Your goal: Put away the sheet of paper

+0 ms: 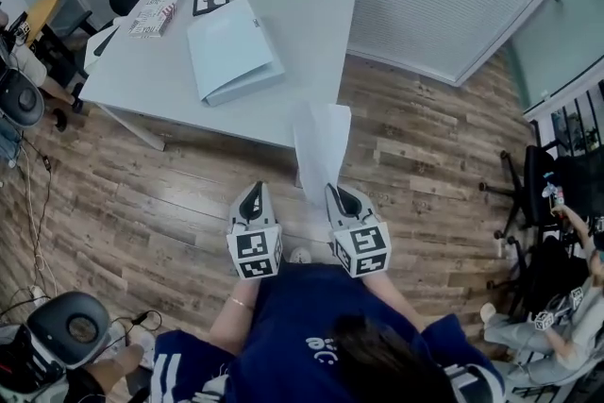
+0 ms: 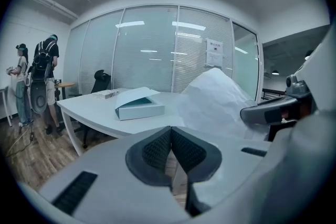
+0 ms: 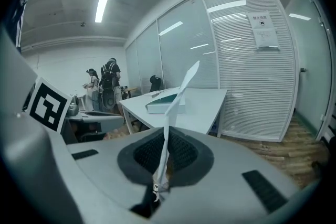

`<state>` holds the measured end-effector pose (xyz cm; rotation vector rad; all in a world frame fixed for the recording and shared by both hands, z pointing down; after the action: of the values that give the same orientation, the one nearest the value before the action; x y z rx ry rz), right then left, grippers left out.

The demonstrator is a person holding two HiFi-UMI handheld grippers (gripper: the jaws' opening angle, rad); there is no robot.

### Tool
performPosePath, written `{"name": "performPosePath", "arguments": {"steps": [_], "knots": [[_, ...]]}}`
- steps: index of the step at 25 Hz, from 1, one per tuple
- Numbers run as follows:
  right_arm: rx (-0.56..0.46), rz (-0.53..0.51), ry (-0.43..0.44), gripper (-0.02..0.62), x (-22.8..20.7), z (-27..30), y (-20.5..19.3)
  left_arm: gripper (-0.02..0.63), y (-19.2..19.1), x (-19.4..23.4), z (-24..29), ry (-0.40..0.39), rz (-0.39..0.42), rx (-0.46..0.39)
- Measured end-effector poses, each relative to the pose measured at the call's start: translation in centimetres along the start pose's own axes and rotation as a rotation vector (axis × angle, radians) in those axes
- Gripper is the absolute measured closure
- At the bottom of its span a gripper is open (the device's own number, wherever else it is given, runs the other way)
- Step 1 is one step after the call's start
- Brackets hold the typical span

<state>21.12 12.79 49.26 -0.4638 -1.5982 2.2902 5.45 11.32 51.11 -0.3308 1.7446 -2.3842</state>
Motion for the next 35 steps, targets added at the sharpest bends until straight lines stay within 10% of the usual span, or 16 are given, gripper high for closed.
{"name": "performPosePath", "arguments": {"steps": [16,35], "knots": [[0.020,0.033,-0.124,0.588,-3.0,12.5,5.2,0.603,4.9,9.5,12.2,0.015,0.045,0.000],[0.000,-0.035,-0.344,0.588,-5.7,22.0,11.7,0.601,8.1,15.3,21.8,-0.180,0.137,0.028]]}}
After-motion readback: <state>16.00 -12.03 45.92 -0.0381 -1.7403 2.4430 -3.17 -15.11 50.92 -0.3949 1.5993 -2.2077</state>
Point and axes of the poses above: the fingertips, and each gripper's own axes: z forward along the fingers, x to its left, y out of its top, the point moved 2 cm from there along -z, backward along the fingers, and after that the axes turned 4 degrees about -x, right-handed, at the moved point
